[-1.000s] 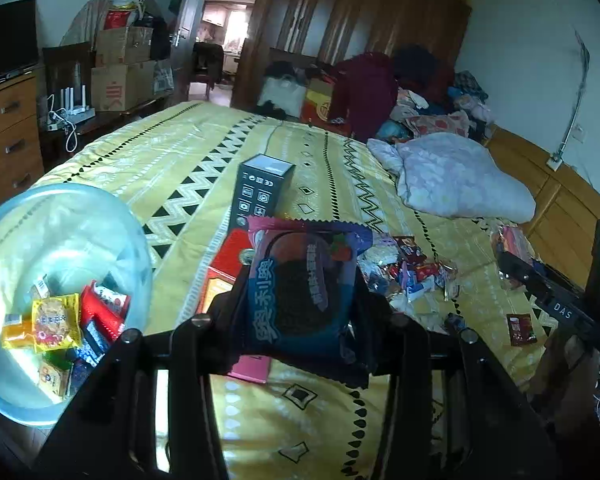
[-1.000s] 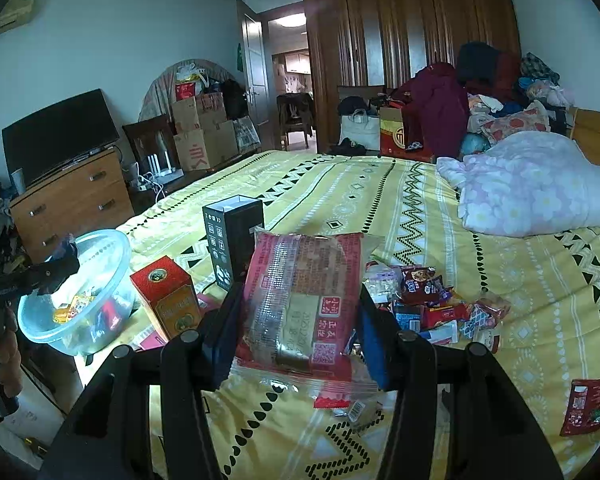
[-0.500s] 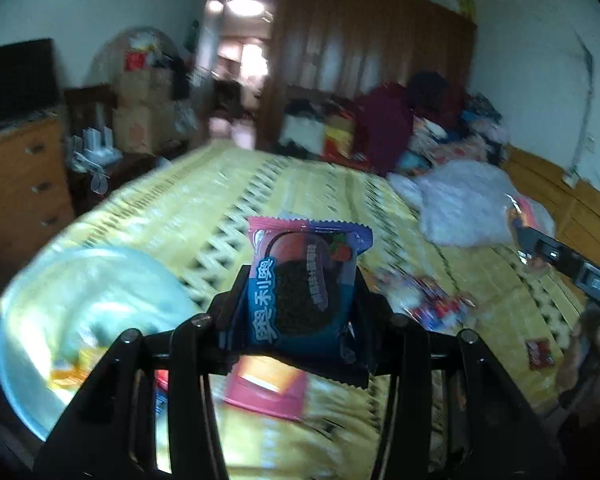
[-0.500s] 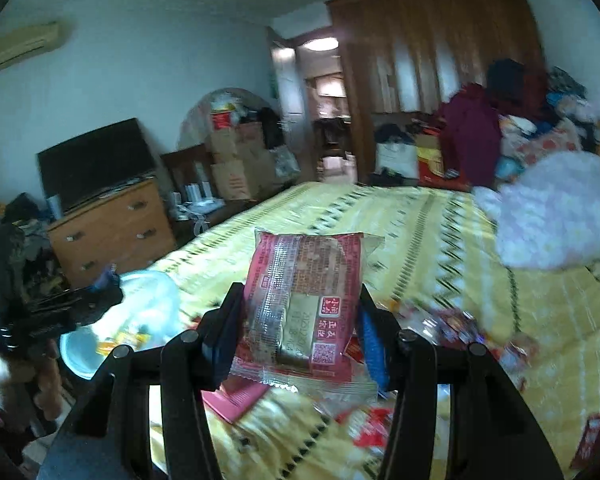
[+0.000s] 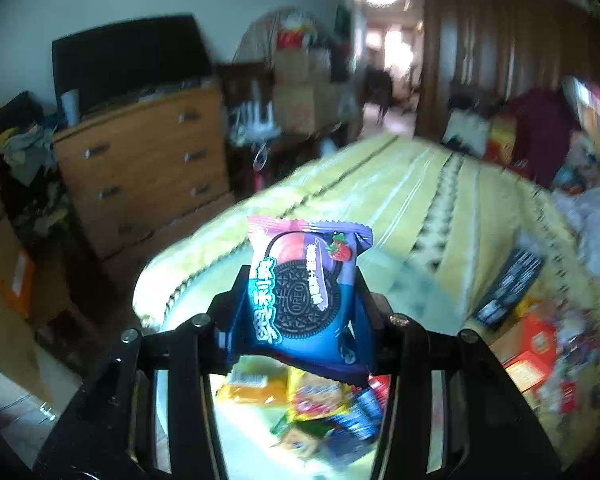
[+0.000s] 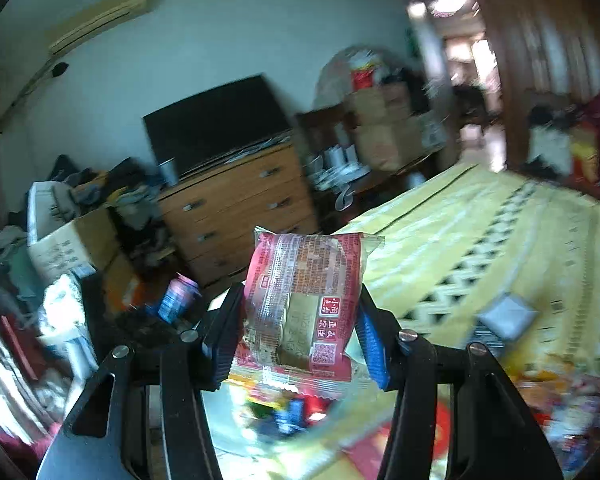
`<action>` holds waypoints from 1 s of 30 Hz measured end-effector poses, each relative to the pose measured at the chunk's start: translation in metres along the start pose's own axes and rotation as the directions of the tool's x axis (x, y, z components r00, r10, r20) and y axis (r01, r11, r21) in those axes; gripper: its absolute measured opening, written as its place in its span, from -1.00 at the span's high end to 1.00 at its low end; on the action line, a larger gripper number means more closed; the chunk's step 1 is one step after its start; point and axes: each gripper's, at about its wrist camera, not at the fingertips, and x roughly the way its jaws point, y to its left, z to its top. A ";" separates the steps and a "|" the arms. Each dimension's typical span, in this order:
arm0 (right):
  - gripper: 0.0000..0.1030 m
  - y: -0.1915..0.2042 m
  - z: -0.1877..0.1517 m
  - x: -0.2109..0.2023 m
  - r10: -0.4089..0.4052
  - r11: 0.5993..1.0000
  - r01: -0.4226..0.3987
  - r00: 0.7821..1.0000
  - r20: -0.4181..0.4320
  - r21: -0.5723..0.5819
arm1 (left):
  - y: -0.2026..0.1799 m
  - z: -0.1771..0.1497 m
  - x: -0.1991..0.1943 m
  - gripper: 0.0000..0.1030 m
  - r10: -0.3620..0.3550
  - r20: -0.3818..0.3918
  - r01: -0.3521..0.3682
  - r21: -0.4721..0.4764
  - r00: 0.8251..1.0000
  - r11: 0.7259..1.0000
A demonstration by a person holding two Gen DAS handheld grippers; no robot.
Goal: Organize snacks
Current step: 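Carry the Oreo packet and red cake packet over the clear bowl, then open both tools to drop the packets into the bowl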
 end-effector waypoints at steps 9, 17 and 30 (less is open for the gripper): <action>-0.09 0.019 -0.049 0.111 -0.028 0.997 0.014 0.982 -0.188 -0.079 | -0.005 -0.031 0.043 0.11 0.039 -0.104 -0.038 0.013 0.994 0.999; -0.09 0.010 -0.070 0.138 -0.024 0.997 0.008 0.972 -0.236 -0.070 | 0.001 -0.024 0.048 0.11 0.032 -0.114 -0.032 0.008 0.993 0.999; -0.09 0.010 -0.066 0.137 -0.020 0.998 0.005 0.973 -0.228 -0.065 | 0.004 -0.023 0.049 0.11 0.034 -0.113 -0.033 0.007 0.993 0.999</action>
